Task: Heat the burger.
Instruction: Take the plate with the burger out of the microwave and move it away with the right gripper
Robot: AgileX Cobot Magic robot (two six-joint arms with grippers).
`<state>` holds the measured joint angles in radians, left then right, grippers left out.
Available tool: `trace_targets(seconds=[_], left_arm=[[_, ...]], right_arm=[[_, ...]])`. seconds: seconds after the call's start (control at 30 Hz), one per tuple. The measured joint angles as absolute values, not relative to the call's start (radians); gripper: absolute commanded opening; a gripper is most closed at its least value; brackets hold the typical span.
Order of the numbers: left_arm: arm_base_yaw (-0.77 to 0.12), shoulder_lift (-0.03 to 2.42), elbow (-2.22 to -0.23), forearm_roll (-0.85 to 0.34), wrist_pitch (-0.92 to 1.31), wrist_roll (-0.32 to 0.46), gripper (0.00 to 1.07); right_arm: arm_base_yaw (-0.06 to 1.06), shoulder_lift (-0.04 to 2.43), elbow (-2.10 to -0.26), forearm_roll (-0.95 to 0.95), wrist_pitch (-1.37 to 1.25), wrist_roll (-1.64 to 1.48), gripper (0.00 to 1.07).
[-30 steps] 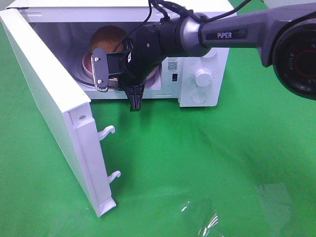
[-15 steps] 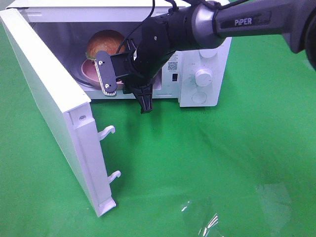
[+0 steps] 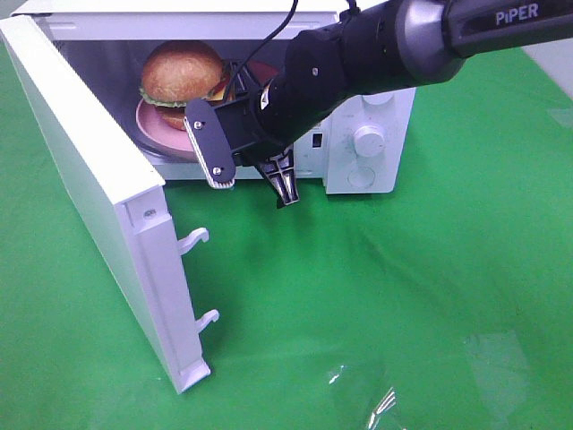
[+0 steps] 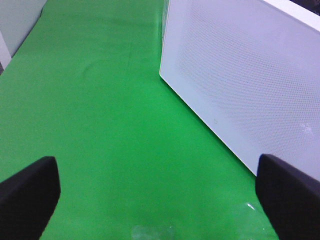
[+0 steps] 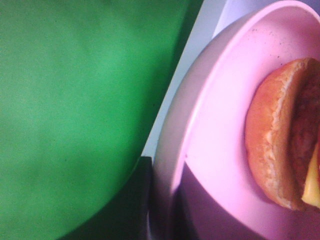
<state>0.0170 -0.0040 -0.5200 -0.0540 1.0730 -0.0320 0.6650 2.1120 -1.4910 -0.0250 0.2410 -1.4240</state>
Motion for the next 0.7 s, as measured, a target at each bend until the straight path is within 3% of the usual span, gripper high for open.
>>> trace_targets(seconds=[0.7], left_arm=[[0.017, -0.004, -0.52, -0.054, 1.073, -0.032, 0.99]], right_arm=[[0.668, 1.944, -1.213, 0.069, 0.128, -1.59, 0.0]])
